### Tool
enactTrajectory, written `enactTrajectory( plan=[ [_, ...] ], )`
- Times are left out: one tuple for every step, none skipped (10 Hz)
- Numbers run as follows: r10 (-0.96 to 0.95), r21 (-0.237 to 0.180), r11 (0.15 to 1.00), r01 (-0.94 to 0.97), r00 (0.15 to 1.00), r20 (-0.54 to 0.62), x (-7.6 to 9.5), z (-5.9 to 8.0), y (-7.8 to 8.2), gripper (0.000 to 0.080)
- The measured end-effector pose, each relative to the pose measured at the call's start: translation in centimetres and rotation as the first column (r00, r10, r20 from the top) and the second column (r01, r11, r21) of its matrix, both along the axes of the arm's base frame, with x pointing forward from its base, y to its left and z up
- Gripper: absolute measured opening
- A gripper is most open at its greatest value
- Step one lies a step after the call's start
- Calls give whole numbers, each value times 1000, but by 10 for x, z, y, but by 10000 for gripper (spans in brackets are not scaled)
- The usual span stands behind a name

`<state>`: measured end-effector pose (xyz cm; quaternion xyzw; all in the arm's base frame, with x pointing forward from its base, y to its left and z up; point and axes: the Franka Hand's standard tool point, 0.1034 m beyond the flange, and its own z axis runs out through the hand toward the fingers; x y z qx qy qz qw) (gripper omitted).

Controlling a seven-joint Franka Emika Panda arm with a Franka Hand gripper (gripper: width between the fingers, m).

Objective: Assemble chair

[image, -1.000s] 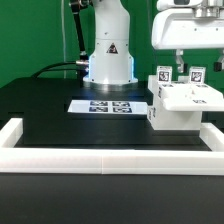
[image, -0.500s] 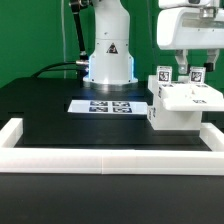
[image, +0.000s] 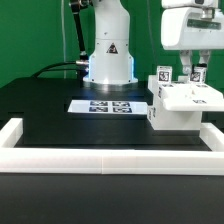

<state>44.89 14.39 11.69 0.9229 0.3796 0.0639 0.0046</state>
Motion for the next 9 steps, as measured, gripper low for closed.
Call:
enactTrajectory(
  plan=[
    [0, 0, 1000, 0, 1000, 0, 0, 0, 0, 280],
    [0, 0, 1000, 0, 1000, 0, 0, 0, 0, 284],
    [0, 0, 1000, 0, 1000, 0, 0, 0, 0, 284],
    [-1, 0, 1000, 1, 1000, 0, 0, 0, 0, 284],
    [-33, 4, 999, 33, 999, -1, 0, 0, 0, 284],
    [-34, 4, 999, 34, 999, -1, 0, 0, 0, 284],
    [-74, 10, 997, 74, 997, -4, 0, 0, 0, 284],
    [-192, 24, 981, 192, 981, -10, 0, 0, 1, 284],
    [-252, 31, 967, 253, 968, -13, 0, 0, 1, 284]
  ],
)
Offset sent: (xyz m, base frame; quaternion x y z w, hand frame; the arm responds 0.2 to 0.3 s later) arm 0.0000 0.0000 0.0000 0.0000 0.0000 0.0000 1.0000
